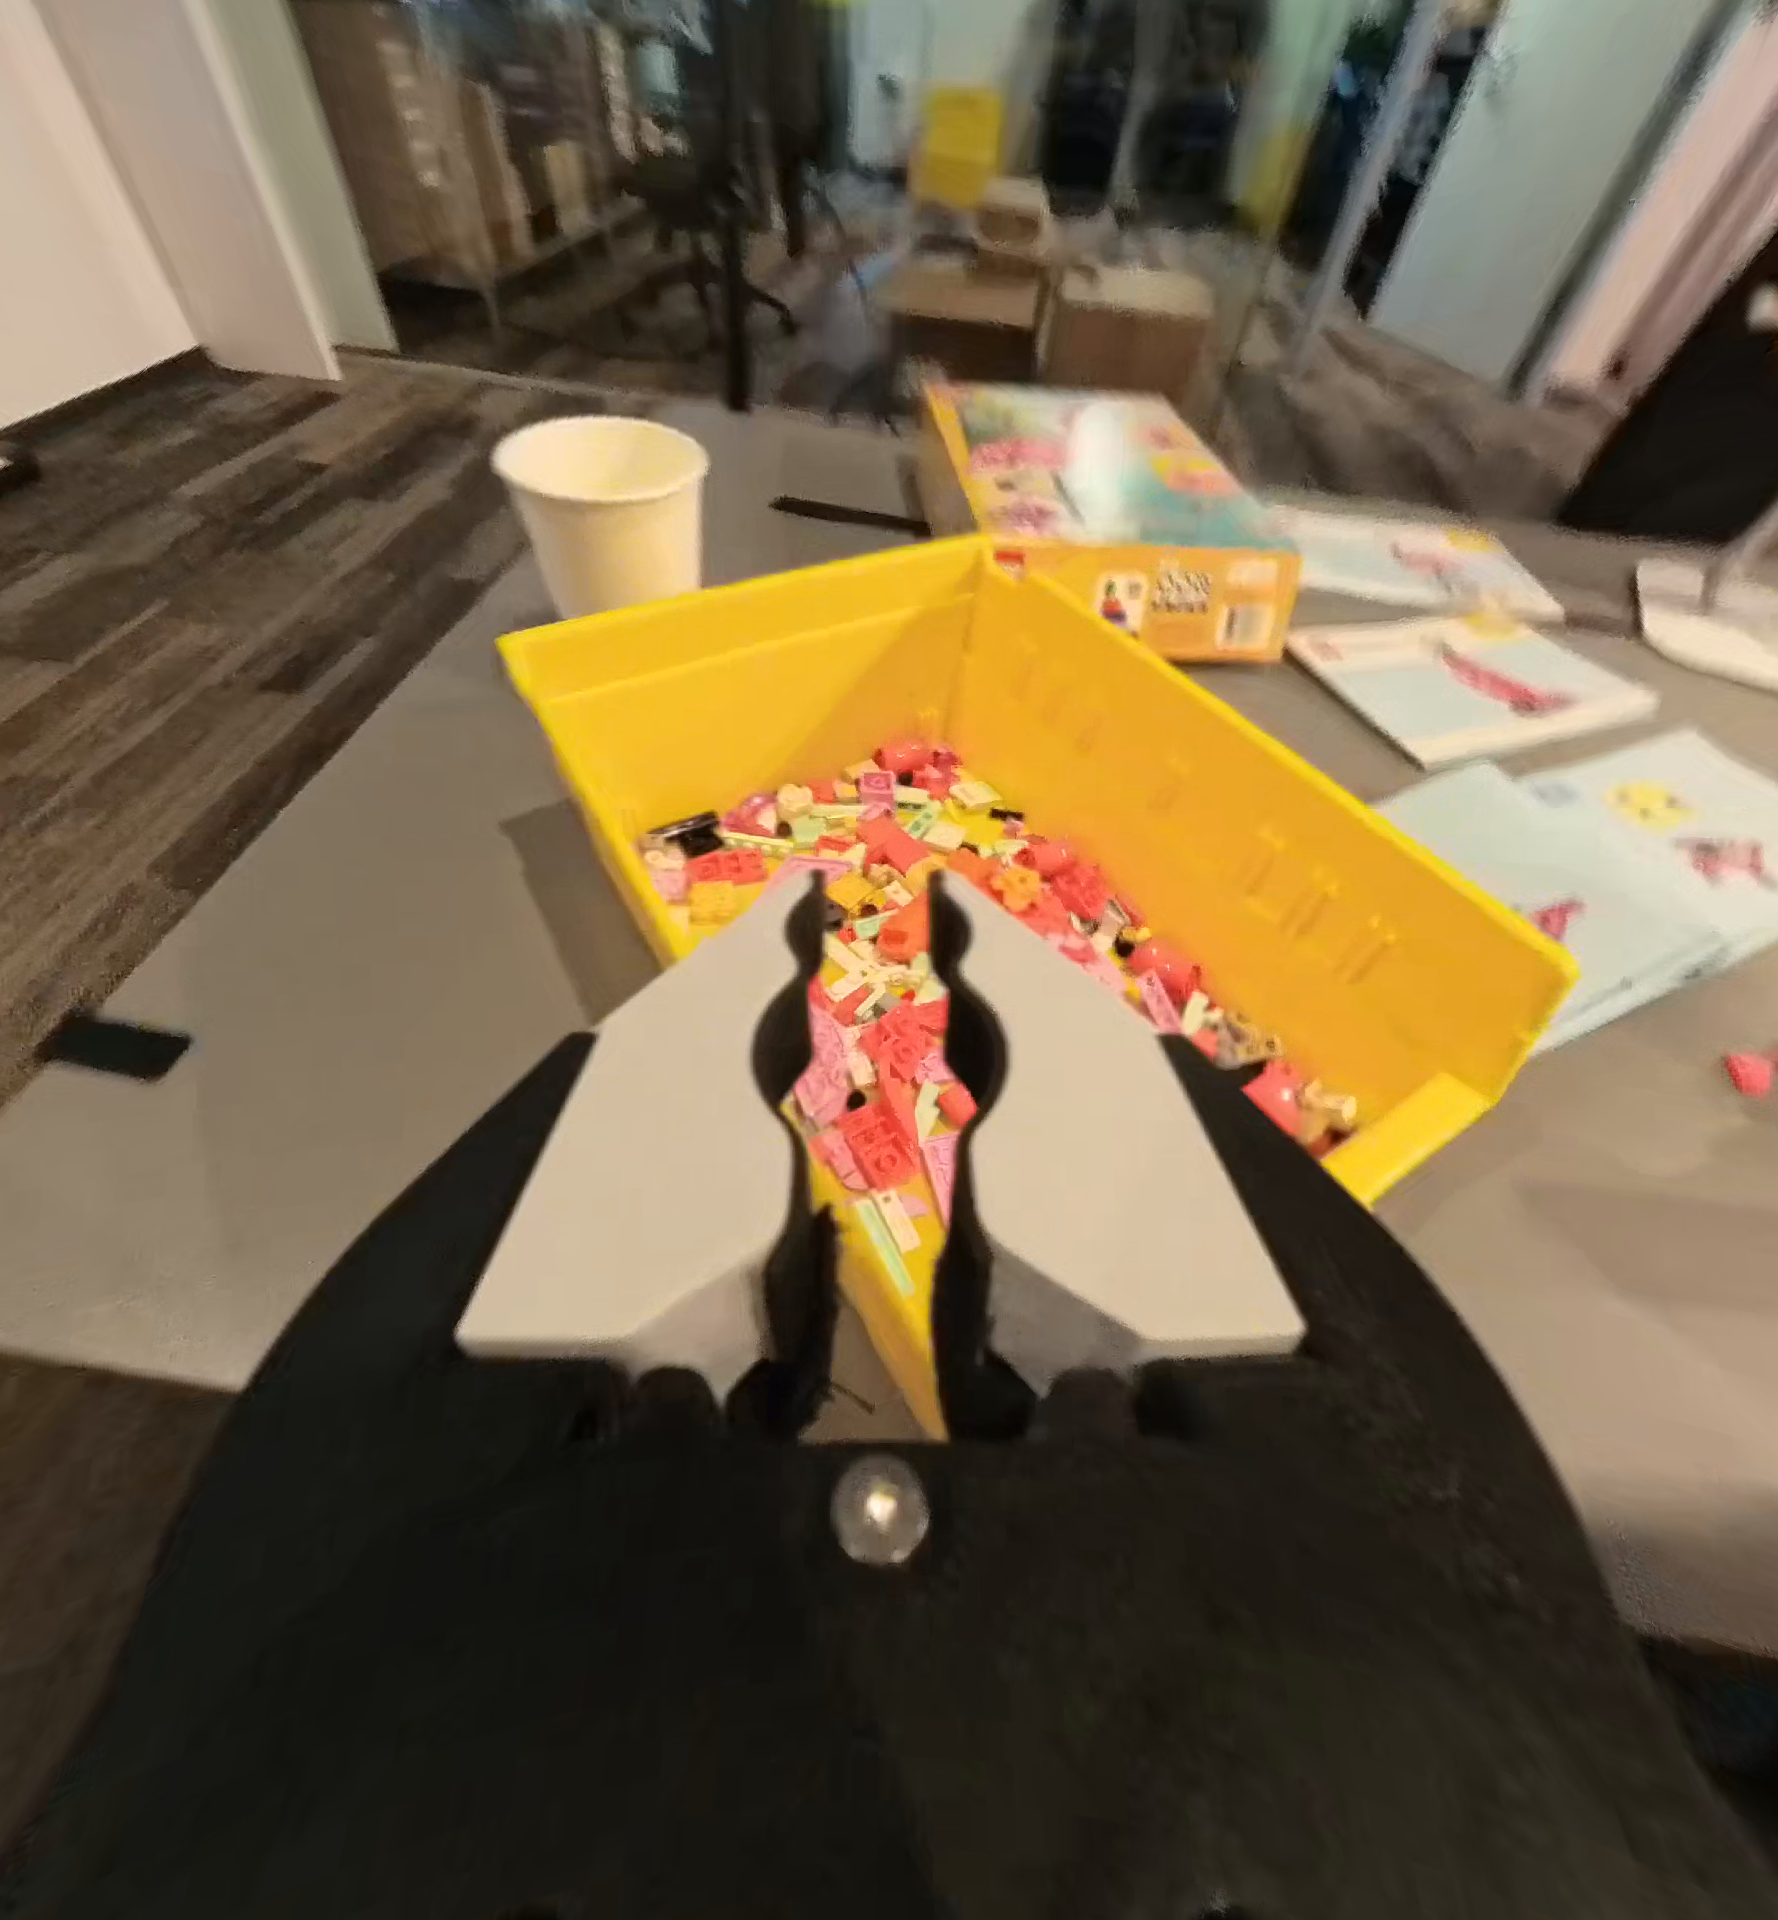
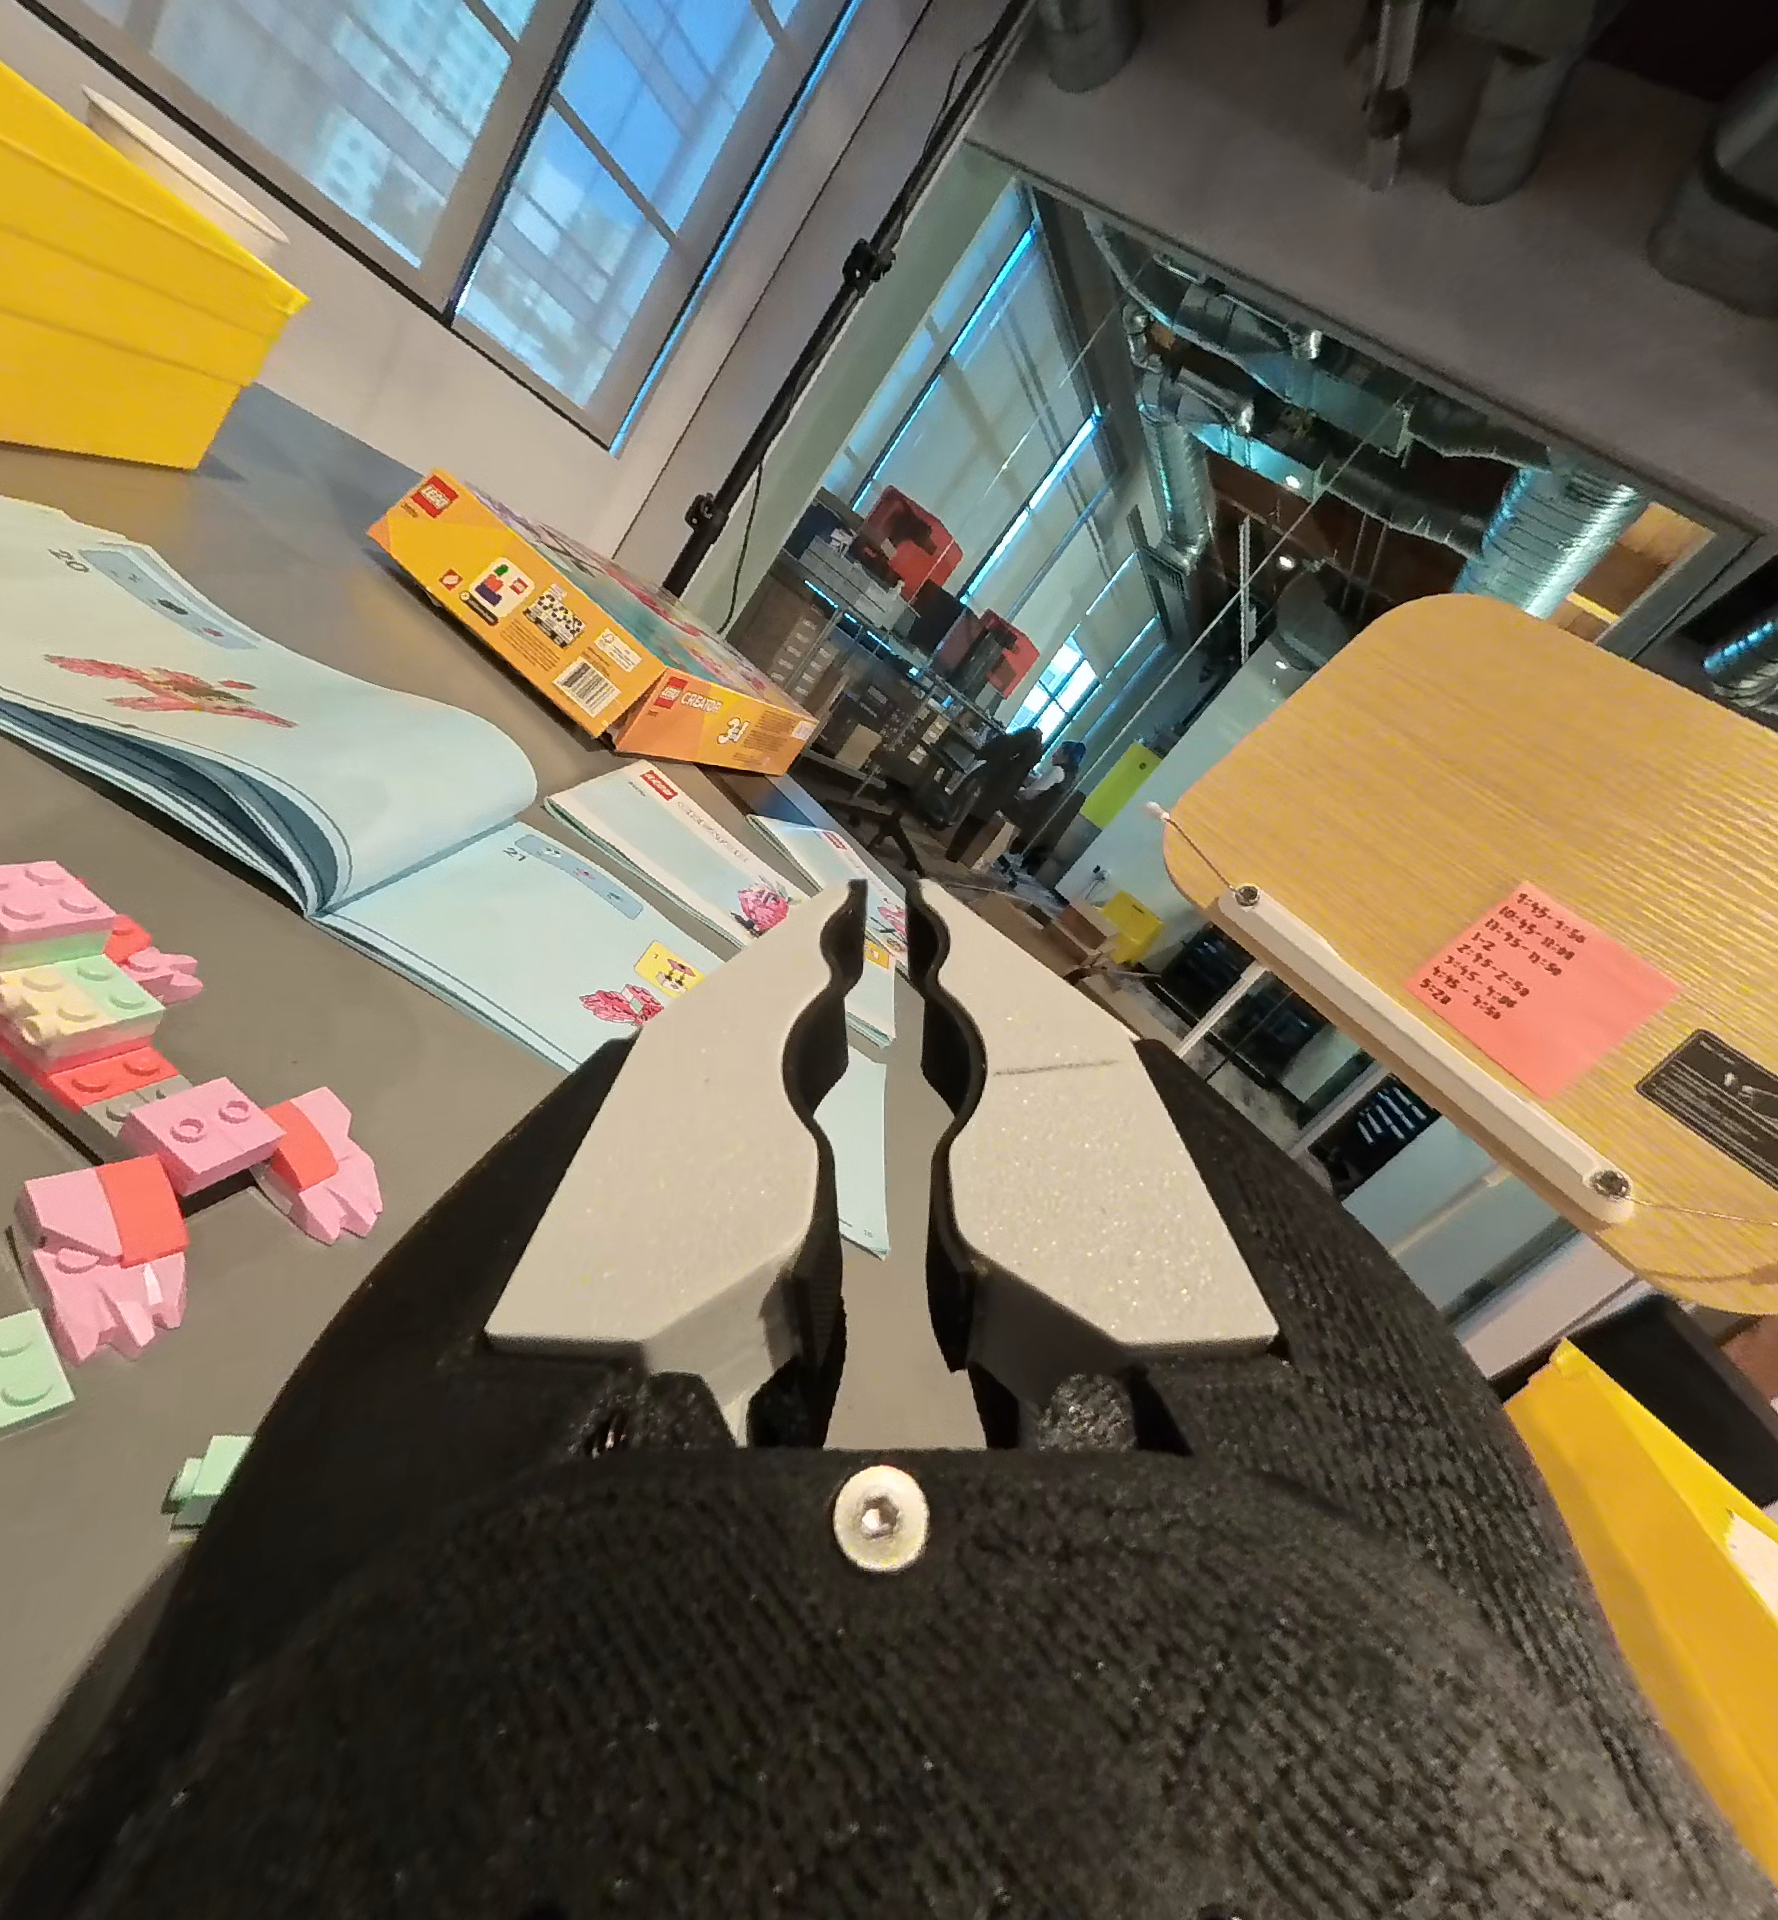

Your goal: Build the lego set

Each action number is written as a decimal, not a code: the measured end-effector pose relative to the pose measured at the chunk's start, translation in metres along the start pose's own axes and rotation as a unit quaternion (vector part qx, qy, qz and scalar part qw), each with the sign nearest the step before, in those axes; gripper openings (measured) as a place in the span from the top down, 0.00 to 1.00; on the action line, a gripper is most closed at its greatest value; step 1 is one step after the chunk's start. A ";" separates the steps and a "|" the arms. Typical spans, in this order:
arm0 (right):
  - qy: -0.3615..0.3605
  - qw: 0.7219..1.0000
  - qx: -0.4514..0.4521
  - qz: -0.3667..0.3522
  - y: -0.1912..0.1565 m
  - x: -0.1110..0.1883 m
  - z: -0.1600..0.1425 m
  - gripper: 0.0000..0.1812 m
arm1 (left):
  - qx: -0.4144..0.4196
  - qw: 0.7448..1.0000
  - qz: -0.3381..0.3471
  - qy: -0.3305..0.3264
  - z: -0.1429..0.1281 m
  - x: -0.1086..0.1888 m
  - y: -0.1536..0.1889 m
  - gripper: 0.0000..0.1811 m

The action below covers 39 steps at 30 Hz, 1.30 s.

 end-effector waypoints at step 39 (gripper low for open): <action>0.125 0.988 0.089 0.025 -0.013 0.030 0.054 0.98 | -0.032 0.798 0.172 -0.576 0.018 -0.242 -0.050 1.00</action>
Point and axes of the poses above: each gripper's, where its closed fingertips meet, x back along the fingers, z out of its top, y = z × x across the jaws, the point moved 10 cm from there along x, back along the fingers, and after that the axes turned 12 degrees about x, right-handed, at the moved point
